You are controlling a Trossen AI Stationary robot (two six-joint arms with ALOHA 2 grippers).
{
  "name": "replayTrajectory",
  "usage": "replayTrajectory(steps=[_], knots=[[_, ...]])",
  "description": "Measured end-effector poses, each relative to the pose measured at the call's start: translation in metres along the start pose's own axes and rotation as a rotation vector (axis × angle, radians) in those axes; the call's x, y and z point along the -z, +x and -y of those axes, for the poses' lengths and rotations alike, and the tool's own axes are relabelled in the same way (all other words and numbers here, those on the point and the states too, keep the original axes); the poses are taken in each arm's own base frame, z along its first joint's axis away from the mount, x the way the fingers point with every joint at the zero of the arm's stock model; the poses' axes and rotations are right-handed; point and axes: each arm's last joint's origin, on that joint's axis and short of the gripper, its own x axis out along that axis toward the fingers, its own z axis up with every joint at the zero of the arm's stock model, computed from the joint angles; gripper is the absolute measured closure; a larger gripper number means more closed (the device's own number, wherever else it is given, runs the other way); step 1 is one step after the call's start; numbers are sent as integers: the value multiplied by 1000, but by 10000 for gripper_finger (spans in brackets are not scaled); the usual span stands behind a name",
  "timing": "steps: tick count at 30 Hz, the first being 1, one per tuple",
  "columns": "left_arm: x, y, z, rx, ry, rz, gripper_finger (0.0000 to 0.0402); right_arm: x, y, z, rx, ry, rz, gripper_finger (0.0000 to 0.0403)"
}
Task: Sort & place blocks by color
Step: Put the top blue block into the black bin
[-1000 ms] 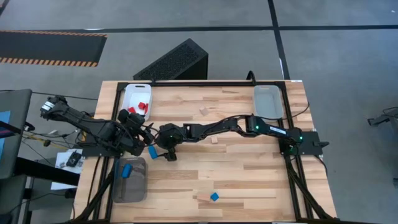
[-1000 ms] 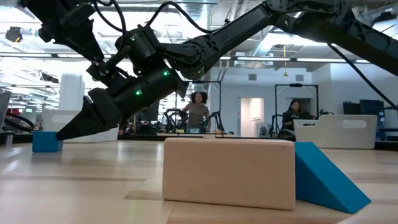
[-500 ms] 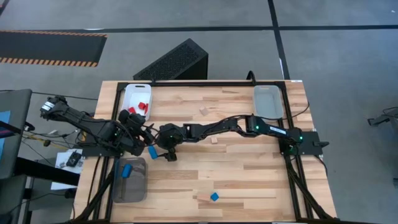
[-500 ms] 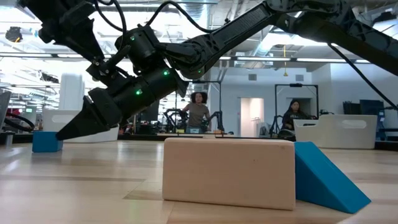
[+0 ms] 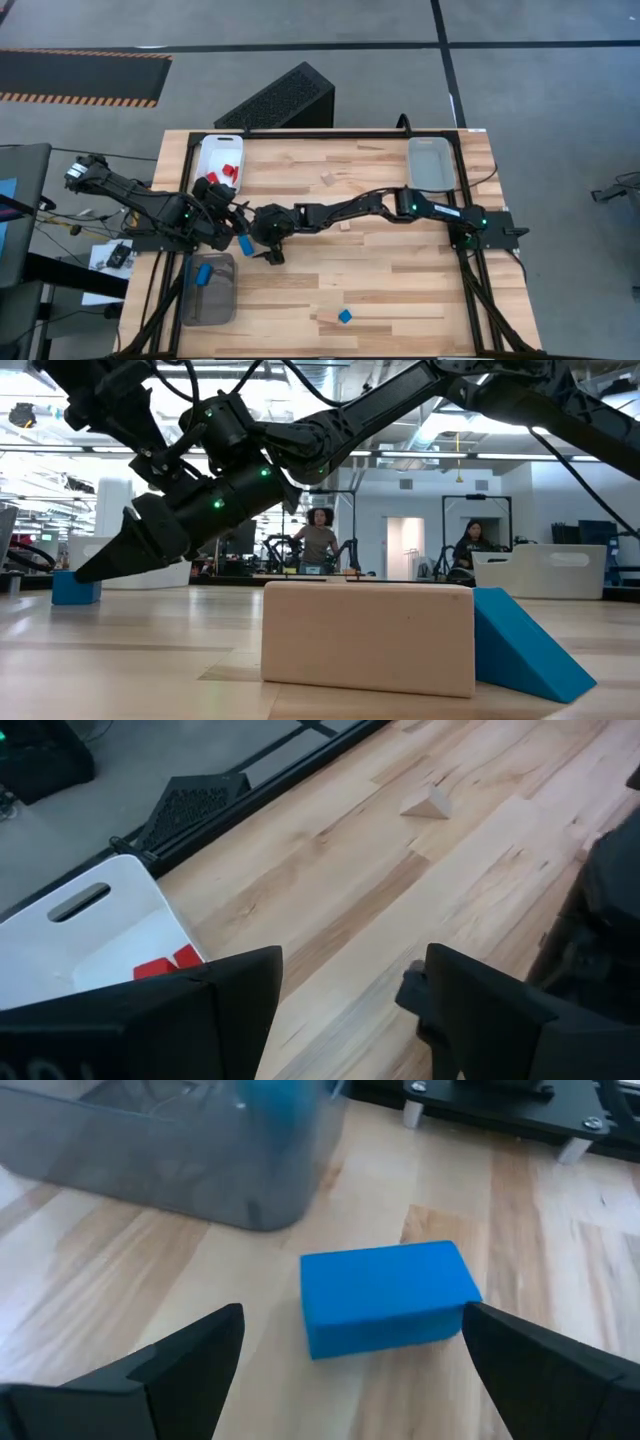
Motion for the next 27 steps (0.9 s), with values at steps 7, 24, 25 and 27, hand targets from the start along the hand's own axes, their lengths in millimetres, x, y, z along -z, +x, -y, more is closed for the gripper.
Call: replayTrajectory(steps=[7, 24, 25, 27], knots=[[-2, 0, 4, 29, 7, 11, 164, -1, 1, -3, 5, 7, -2, 3], [-3, 0, 6, 55, -4, 7, 164, 1, 1, -3, 3, 78, -19, 3], [-3, 0, 6, 55, -4, 7, 164, 1, 1, -3, 3, 89, -19, 3], [-3, 0, 6, 55, -4, 7, 164, 1, 1, -3, 4, 105, -18, 3]])
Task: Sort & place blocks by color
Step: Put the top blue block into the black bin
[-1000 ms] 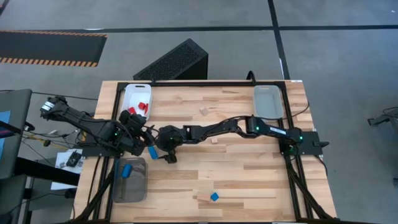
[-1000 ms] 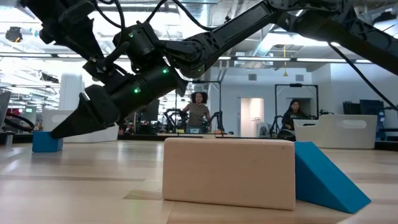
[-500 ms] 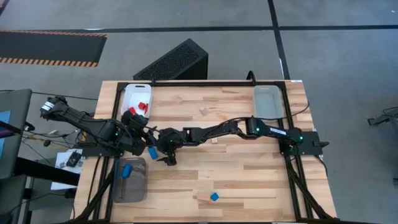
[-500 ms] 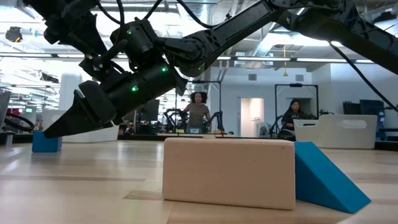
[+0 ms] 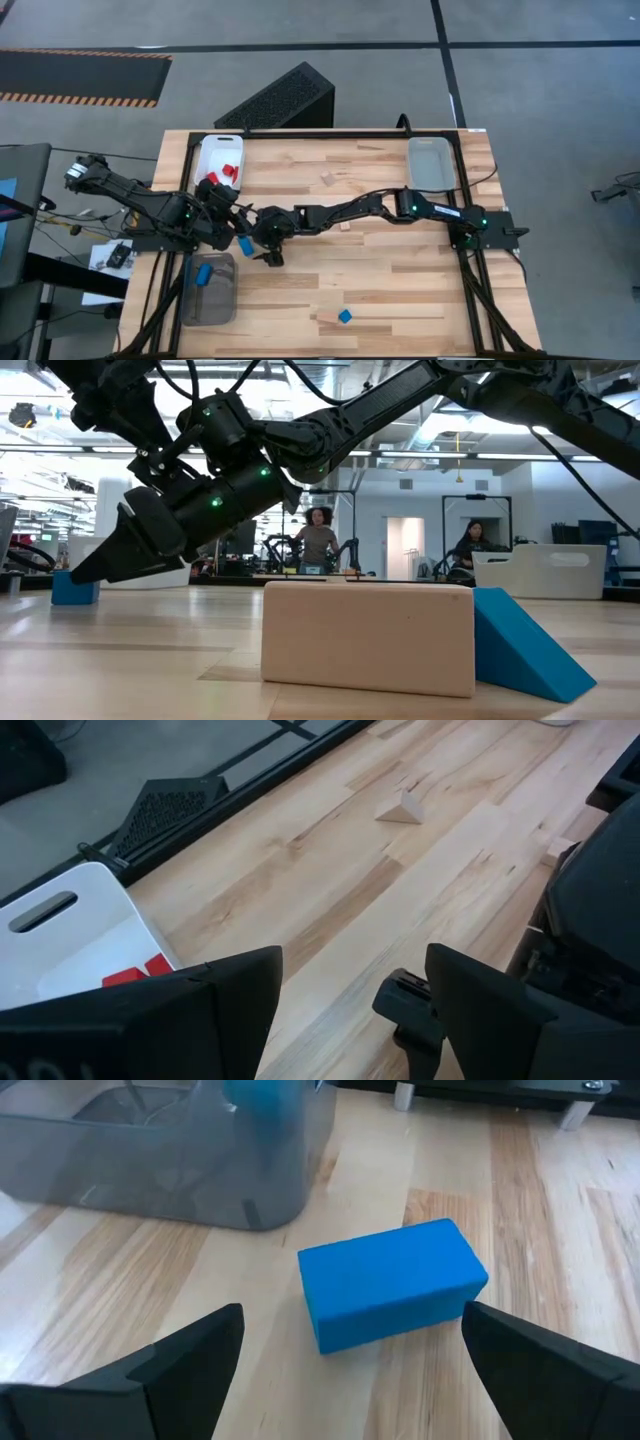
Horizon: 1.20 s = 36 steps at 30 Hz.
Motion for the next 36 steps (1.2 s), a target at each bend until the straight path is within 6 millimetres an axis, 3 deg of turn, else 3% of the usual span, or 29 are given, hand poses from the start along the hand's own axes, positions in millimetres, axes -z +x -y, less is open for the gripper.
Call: replayTrajectory(steps=[13, 22, 27, 31, 36], knots=[[0, 0, 0, 0, 9, 1, 164, -7, 0, 1, 21, -55, 75, 3], [-1, 0, 1, 7, -1, 6, 164, -5, -4, 13, -26, -136, 85, 3], [-1, 0, 1, 9, -2, 7, 164, -4, -1, 3, -48, -191, 75, 7], [-1, 0, 1, 9, -2, 7, 164, -5, 1, -7, -64, -211, 77, 32], [-1, 0, 1, 9, -2, 7, 164, -7, 3, -16, -72, -213, 91, 95]])
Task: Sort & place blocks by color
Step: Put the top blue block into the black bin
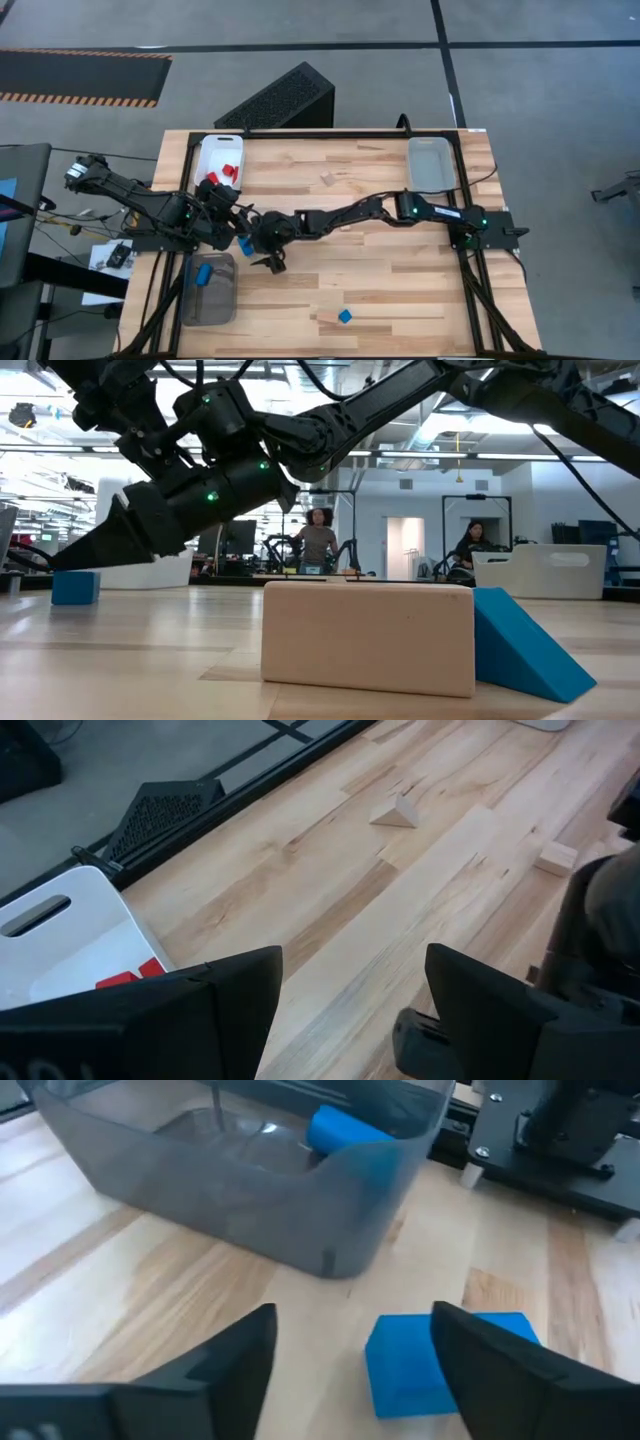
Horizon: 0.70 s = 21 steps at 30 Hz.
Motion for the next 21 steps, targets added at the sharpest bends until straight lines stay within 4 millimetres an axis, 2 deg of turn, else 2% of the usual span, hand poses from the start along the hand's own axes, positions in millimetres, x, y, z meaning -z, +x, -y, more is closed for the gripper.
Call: replayTrajectory(steps=[8, 17, 21], knots=[[0, 0, 0, -1, 0, 0, 164, 2, -2, 5, 10, 39, -6, 203], [0, 0, 0, -1, -2, 1, 164, 7, -5, 15, 24, 56, -26, 345], [0, 0, 0, -4, -1, 4, 164, 5, -5, 16, 30, 50, -6, 390]])
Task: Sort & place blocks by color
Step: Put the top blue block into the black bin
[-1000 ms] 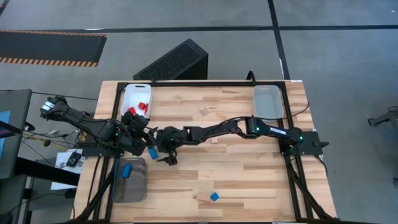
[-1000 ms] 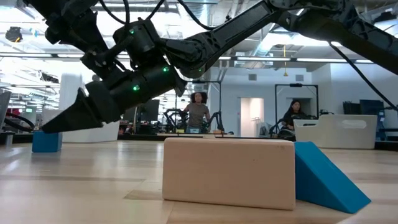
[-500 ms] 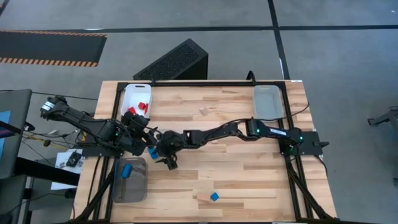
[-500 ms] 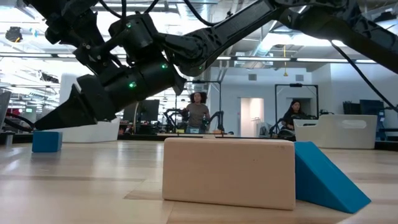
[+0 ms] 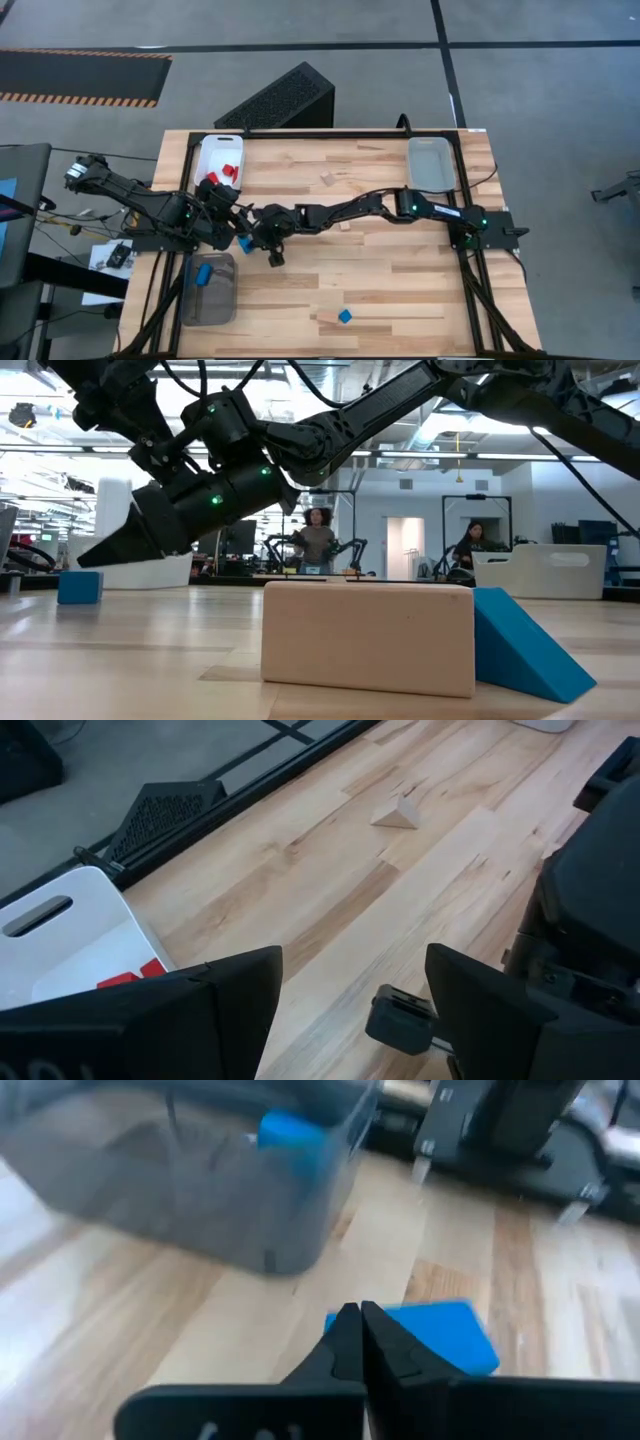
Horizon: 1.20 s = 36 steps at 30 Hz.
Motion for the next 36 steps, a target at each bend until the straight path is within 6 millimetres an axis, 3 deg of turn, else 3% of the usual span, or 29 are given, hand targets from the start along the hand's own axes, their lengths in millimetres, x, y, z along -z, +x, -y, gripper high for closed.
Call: replayTrajectory(steps=[7, 24, 36], knots=[[-1, 0, 0, -17, 24, 26, 164, -9, 0, 1, 18, 12, 90, 388], [-2, 0, 3, 11, -8, 30, 164, 7, -2, 3, -13, 36, -64, 400], [-3, 0, 4, 27, 4, 19, 164, -5, -27, 17, -20, 78, -193, 401]])
